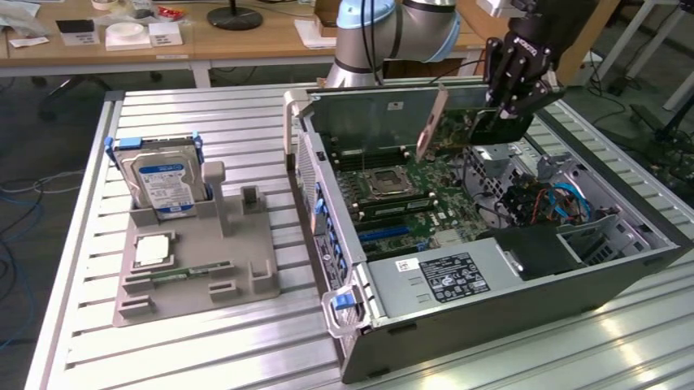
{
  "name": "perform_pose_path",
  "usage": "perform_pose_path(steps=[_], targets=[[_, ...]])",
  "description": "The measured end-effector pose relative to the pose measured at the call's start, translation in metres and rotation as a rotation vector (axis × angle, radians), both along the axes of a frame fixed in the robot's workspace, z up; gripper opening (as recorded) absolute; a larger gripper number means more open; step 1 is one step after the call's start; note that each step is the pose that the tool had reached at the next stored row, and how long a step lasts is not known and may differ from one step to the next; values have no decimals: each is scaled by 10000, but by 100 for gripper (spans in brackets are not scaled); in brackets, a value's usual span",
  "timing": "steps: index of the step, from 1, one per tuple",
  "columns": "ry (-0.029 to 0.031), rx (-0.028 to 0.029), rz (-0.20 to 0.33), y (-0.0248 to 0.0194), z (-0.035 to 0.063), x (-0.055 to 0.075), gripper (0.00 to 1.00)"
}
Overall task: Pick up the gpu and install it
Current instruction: 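Insert the gpu into the slot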
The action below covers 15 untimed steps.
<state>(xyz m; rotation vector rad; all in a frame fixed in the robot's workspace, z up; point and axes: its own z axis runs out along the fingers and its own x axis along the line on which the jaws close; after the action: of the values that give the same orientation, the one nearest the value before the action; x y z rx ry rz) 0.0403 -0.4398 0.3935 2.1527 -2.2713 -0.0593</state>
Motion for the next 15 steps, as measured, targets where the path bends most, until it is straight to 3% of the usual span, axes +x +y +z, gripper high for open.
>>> perform_pose_path(steps=[15], targets=[[0, -1, 0, 0, -46, 0, 27]])
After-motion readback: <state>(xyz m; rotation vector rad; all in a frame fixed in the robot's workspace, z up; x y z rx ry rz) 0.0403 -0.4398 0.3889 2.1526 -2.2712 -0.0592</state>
